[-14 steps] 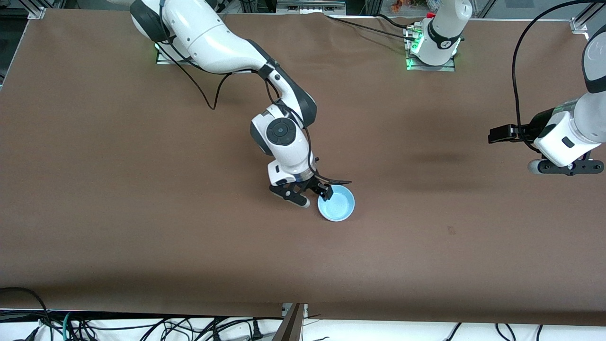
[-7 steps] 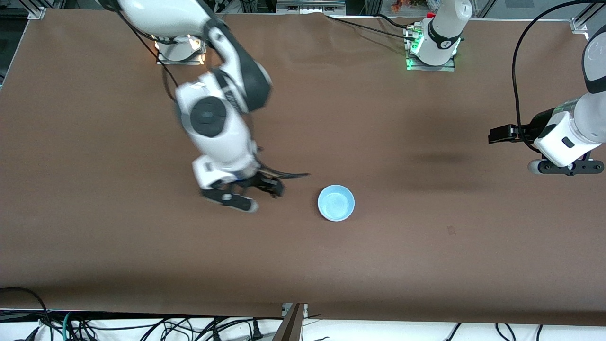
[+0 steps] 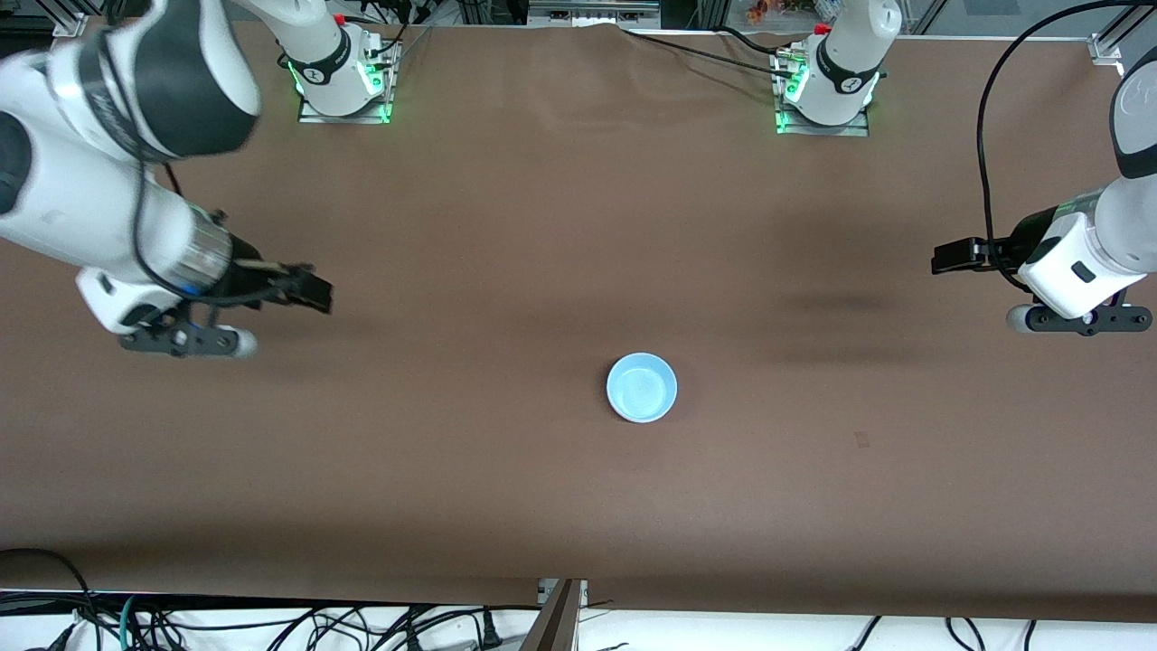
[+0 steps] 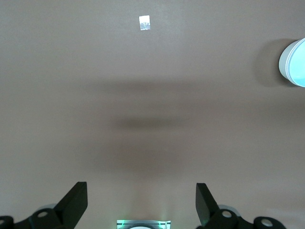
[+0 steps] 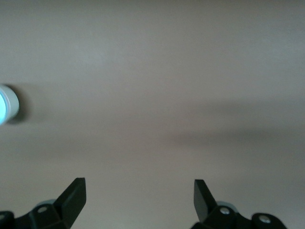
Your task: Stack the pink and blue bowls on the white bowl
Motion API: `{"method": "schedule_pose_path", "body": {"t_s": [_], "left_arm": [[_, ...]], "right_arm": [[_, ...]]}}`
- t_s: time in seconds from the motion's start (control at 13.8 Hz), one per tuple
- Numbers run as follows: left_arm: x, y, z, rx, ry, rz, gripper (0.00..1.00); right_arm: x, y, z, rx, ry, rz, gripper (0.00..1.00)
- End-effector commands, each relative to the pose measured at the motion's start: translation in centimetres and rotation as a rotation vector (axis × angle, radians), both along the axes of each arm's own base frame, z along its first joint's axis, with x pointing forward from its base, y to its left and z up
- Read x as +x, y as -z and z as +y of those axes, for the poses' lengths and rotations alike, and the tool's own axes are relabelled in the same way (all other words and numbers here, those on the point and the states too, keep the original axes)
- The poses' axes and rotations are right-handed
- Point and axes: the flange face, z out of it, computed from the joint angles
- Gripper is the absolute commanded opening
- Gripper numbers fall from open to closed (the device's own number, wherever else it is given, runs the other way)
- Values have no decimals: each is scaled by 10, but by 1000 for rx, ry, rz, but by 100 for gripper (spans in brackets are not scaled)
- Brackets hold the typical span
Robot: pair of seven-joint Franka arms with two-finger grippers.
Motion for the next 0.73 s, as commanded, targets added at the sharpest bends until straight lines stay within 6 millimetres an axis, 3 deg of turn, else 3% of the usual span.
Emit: {"method": "schedule_pose_path", "body": {"t_s": [0.0, 0.44, 0.65], "left_arm": [[6, -9, 0, 12, 26, -13, 100], [6, -8, 0, 9, 25, -11, 100], [6, -8, -1, 9, 27, -11, 100]], "right_arm": [[-20, -7, -7, -22, -69, 7, 100], [-14, -12, -37, -48, -197, -8, 100], [-14, -13, -39, -48, -213, -9, 100]]}}
